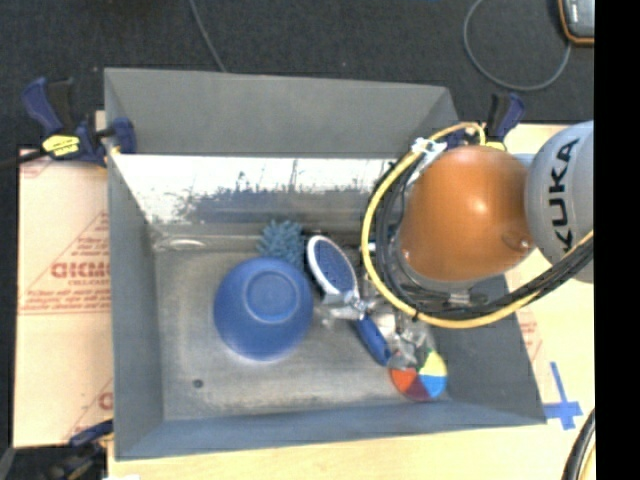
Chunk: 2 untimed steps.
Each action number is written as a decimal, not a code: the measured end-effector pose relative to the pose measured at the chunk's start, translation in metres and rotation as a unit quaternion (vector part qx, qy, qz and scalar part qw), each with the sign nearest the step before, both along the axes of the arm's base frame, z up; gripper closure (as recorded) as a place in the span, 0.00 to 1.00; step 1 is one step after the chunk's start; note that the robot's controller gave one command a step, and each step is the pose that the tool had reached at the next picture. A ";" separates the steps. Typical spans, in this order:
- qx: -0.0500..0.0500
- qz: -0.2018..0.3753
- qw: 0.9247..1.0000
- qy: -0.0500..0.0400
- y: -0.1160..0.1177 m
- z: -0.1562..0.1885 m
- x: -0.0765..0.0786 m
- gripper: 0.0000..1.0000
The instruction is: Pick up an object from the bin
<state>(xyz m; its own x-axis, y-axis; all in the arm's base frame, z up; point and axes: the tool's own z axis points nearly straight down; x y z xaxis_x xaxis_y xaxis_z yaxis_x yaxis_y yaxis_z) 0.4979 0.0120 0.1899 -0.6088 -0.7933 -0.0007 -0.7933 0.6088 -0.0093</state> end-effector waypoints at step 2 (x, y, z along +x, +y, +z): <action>0.002 -0.176 0.984 -0.003 0.000 0.058 0.012 0.00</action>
Offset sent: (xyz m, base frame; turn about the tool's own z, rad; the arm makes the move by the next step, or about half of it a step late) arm 0.0275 -0.0020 0.1286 -0.1142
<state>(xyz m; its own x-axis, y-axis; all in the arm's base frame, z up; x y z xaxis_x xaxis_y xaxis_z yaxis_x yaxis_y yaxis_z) 0.5098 0.0119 0.2481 -0.8461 -0.5330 -0.0088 -0.5329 0.8461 -0.0102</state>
